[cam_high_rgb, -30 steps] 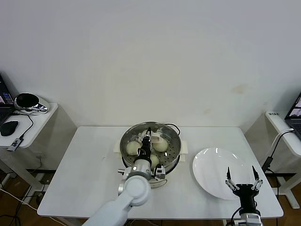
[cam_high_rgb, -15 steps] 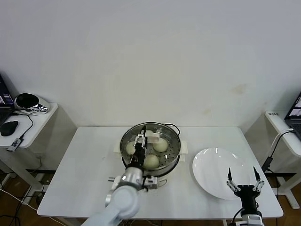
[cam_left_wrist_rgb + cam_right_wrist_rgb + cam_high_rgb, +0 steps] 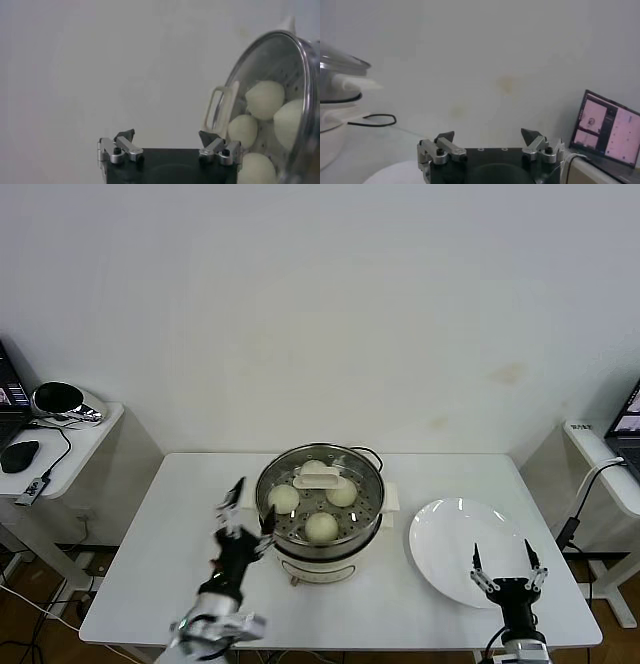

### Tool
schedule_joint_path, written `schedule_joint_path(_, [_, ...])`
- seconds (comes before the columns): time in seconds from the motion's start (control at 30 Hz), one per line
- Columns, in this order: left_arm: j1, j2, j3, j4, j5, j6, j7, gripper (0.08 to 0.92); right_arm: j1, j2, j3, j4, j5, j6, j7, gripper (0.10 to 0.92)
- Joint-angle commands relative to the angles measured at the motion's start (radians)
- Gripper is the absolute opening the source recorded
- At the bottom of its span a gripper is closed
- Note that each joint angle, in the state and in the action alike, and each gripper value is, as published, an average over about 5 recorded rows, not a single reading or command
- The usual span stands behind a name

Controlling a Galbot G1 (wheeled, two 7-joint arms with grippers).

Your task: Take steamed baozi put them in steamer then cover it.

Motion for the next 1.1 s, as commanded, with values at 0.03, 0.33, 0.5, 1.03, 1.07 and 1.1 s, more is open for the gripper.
schedule_joint_path(0.03, [0.47, -0.097, -0.359, -0.023, -0.832, -0.387, -0.225, 0.823, -0.023, -0.054, -0.047, 0.012, 0.093, -0.03, -0.037, 0.823])
schedule_joint_path(0.33, [0.487, -0.159, -0.327, 0.049, -0.999, -0.391, -0.159, 0.823, -0.114, -0.116, -0.092, 0.054, 0.247, -0.094, -0.11, 0.823])
schedule_joint_path(0.5, [0.468, -0.155, -0.35, 0.133, -0.998, -0.419, -0.077, 0.823, -0.145, -0.126, -0.11, 0.054, 0.251, -0.078, -0.105, 0.823])
schedule_joint_path(1.03, [0.454, -0.135, -0.378, 0.167, -0.955, -0.386, -0.02, 0.823, -0.172, -0.148, -0.144, 0.095, 0.268, -0.121, -0.091, 0.823])
schedule_joint_path(1.07, [0.453, -0.134, -0.379, 0.169, -0.953, -0.383, -0.017, 0.823, -0.172, -0.147, -0.145, 0.095, 0.267, -0.122, -0.09, 0.823])
schedule_joint_path(1.1, [0.452, -0.133, -0.381, 0.168, -0.95, -0.381, -0.015, 0.823, -0.173, -0.146, -0.146, 0.095, 0.267, -0.122, -0.089, 0.823])
